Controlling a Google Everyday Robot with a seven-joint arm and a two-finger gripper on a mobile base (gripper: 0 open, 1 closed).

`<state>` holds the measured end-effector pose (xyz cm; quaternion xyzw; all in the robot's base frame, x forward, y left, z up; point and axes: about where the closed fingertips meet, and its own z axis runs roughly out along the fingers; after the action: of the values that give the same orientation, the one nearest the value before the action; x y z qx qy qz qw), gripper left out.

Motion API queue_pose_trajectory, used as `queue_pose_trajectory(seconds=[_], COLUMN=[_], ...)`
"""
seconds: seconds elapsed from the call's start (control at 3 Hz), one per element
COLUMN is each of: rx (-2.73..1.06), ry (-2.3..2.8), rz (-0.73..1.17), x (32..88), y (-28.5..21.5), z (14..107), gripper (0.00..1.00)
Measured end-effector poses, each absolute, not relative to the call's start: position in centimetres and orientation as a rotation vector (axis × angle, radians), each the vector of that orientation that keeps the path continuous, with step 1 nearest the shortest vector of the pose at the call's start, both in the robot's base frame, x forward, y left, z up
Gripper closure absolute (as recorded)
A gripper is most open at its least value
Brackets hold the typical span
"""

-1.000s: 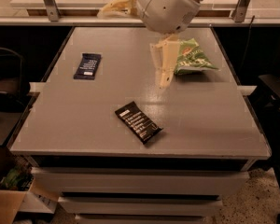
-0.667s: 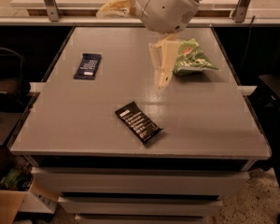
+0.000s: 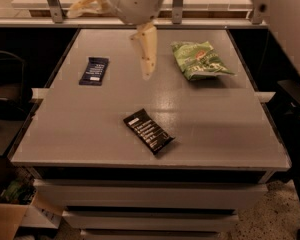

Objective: Pick rxbar blueberry

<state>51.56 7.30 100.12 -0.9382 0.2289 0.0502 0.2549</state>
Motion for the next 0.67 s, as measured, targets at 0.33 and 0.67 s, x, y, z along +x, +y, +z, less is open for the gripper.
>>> queue_pose_trajectory(seconds=[0.33, 0.67], rx=[-2.607, -2.607], ry=[0.434, 0.434], rz=[0.032, 0.032], x=[55.35, 55.36], y=[11.19, 11.19], z=[98.99, 98.99], gripper=[0.00, 0.00])
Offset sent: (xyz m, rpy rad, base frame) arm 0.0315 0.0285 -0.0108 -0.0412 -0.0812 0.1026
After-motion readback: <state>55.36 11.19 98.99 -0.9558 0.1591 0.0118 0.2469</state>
